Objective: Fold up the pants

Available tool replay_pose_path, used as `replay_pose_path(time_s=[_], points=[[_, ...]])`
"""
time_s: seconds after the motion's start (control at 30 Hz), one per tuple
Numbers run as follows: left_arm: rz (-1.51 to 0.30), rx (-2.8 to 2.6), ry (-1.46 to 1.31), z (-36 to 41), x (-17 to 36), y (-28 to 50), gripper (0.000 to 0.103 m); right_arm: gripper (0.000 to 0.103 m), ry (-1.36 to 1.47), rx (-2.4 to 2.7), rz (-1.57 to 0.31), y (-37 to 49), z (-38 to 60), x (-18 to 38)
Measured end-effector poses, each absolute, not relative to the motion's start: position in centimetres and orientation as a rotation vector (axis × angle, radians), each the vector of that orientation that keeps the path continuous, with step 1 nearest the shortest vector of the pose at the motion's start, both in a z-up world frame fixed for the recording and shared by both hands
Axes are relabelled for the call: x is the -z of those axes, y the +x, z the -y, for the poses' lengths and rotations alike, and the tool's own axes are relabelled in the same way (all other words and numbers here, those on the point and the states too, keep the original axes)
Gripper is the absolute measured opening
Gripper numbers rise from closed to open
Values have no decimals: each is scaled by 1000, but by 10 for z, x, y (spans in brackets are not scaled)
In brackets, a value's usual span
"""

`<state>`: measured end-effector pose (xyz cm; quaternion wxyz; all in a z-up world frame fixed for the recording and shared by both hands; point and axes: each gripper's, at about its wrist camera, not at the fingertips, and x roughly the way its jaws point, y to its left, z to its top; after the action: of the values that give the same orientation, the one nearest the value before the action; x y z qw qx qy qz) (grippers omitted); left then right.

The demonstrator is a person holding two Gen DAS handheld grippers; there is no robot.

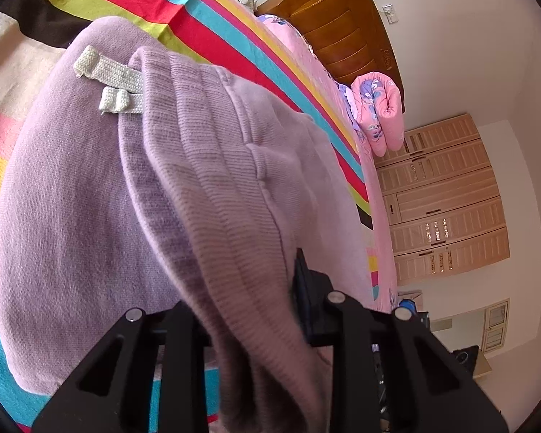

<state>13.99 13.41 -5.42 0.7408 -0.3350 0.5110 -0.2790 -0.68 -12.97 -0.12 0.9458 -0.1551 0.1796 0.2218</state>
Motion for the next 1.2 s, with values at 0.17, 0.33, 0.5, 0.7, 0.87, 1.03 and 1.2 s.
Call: replay_pose_path(time_s=[0.17, 0.33, 0.5, 0.7, 0.87, 1.03, 1.2], points=[[-1120, 592, -697, -121, 44, 146, 27, 61, -215, -286, -532, 1, 180, 42], [-1100, 567, -620, -105, 18, 152, 25, 61, -122, -271, -582, 31, 177, 59], [-975, 596, -437, -81, -60, 159, 22, 61, -160, -209, -617, 44, 166, 70], [-860, 598, -369, -131, -80, 132, 22, 66, -222, -179, -607, 43, 161, 73], [-998, 518, -701, -217, 71, 128, 23, 71, -187, -190, -627, 44, 160, 74], [-896, 567, -787, -227, 80, 120, 23, 77, -180, -179, -643, 48, 162, 73], [-879, 489, -745, -235, 64, 105, 46, 77, -201, -256, -675, 41, 163, 64]])
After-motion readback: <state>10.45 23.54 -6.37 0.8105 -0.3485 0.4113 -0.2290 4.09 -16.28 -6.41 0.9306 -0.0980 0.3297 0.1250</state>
